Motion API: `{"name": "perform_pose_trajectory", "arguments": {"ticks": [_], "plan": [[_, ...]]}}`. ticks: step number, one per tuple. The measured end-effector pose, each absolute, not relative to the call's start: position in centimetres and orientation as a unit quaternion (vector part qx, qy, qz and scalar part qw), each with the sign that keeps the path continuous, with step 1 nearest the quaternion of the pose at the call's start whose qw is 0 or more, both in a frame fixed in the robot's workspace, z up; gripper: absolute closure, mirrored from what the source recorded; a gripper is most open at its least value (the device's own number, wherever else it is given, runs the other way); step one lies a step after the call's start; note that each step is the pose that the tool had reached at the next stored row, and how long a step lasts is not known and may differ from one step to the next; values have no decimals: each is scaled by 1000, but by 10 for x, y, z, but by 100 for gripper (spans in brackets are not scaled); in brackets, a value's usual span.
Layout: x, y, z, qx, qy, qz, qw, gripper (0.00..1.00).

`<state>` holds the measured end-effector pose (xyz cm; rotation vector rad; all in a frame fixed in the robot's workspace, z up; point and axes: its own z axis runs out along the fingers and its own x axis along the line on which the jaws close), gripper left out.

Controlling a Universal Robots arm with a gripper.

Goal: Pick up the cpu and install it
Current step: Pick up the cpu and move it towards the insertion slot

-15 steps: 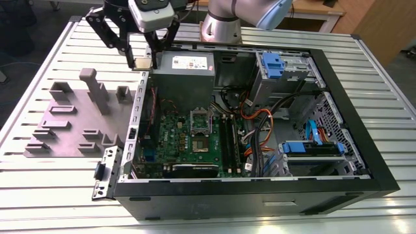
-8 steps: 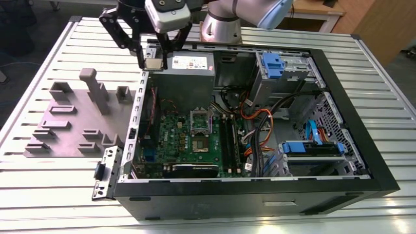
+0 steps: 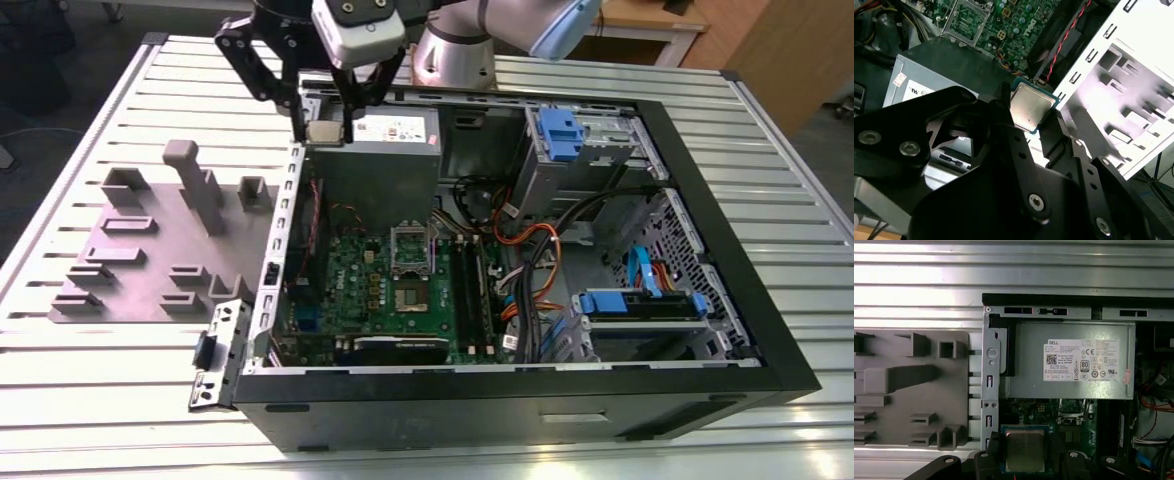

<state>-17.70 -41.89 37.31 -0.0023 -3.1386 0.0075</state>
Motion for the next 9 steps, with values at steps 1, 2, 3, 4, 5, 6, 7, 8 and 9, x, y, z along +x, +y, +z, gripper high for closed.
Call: {"name": "perform_pose_trajectory", "arguments": {"ticks": [1, 2, 3, 4, 5, 6, 7, 8, 9], "plan": [[-177, -420, 373, -1, -1000, 2, 1, 53], [-177, -422, 373, -1, -1000, 2, 2, 53], [-177, -424, 373, -1, -1000, 2, 1, 53], [-177, -426, 373, -1, -1000, 2, 2, 53], [-177, -427, 373, -1, -1000, 2, 2, 53], [-176, -427, 373, -1, -1000, 2, 1, 53], [-174, -427, 373, -1, -1000, 2, 1, 53], [-171, -427, 373, -1, -1000, 2, 2, 53], [-167, -427, 373, -1, -1000, 2, 2, 53]]}}
